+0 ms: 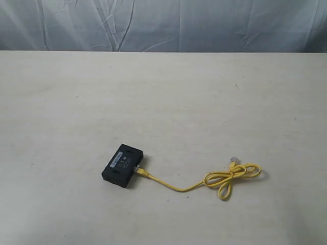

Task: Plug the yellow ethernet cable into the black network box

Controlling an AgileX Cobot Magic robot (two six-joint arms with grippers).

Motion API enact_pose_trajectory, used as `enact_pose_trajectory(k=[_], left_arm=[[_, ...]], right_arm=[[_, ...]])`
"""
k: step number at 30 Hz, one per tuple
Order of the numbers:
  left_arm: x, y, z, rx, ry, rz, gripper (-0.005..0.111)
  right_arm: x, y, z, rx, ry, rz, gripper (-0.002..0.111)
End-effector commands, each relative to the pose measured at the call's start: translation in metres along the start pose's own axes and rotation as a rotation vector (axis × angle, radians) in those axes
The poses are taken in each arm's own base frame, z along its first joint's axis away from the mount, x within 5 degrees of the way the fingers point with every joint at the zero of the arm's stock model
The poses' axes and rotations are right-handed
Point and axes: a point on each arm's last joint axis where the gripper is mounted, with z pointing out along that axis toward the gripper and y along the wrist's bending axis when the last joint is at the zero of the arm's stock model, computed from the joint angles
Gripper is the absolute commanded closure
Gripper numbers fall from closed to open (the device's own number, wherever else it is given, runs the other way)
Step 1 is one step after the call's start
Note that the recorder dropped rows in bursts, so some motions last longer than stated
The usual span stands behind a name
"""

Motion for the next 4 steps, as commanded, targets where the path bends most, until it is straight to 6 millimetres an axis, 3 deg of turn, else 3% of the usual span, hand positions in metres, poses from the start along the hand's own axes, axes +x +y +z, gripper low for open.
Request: enact_pose_trajectory(k=[1,4], left_arm=[[0.0001,0.0000,0.0000,0.000,-0.013,-0.008,0.107],[0.0001,0.0000,0.0000,0.000,-0.013,-0.008,0.107]], right_arm=[[-0.0002,-0.0003,0.0000,0.005,-0.014,0.004,0.107],[-0.0002,-0.0003,0.0000,0.005,-0.014,0.004,0.107]])
